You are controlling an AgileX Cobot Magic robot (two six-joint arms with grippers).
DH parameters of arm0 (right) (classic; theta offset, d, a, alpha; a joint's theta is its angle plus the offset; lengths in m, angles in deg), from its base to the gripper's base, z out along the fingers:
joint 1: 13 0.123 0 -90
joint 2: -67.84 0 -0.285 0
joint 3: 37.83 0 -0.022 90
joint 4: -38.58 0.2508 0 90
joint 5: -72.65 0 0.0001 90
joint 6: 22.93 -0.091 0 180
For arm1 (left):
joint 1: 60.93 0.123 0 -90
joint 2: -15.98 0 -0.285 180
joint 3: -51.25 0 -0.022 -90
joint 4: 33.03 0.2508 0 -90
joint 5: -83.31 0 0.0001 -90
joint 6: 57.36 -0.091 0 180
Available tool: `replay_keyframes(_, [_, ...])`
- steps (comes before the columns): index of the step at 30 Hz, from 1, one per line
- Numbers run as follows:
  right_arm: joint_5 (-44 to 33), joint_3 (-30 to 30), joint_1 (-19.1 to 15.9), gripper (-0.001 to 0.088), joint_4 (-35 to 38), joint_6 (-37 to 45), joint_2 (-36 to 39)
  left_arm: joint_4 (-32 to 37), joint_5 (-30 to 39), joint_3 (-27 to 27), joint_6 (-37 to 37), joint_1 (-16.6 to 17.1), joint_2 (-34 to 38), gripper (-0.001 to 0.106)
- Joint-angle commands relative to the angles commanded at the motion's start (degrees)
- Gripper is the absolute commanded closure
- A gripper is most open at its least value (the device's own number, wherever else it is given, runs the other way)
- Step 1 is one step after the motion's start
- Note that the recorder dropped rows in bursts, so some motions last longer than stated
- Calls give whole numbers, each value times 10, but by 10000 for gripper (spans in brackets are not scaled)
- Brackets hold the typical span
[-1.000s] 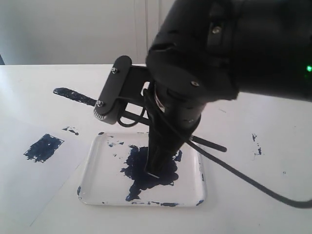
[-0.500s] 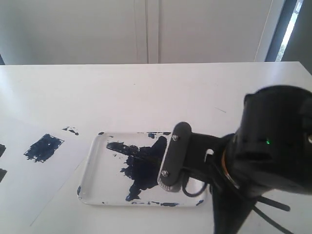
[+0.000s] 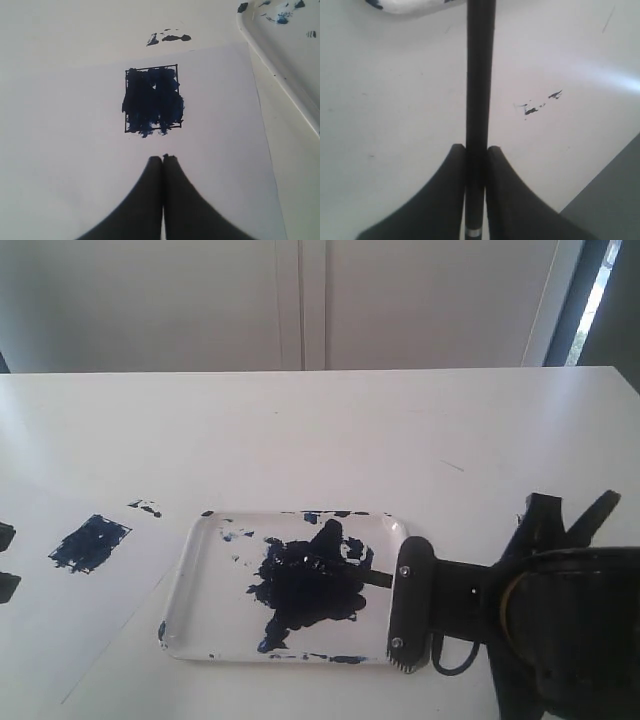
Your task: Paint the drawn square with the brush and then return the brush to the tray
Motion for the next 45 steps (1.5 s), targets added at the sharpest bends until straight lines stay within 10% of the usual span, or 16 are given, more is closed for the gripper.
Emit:
replay_keyframes(14, [-17,-1,-7,868,-202,-181,140,0,0,0,0,0,4,1053])
replay_keyframes(27, [0,-1,-27,867,-177,-196,144,0,-8,0,0,0,3,1053])
replay_keyframes(37, [10,-1,-27,499,-152,-183,142,0,-18,0,-2,0,3,1053])
replay_keyframes(45, [-2,-2,-7,450,-176,-213,100,0,-18,0,-2,0,3,1053])
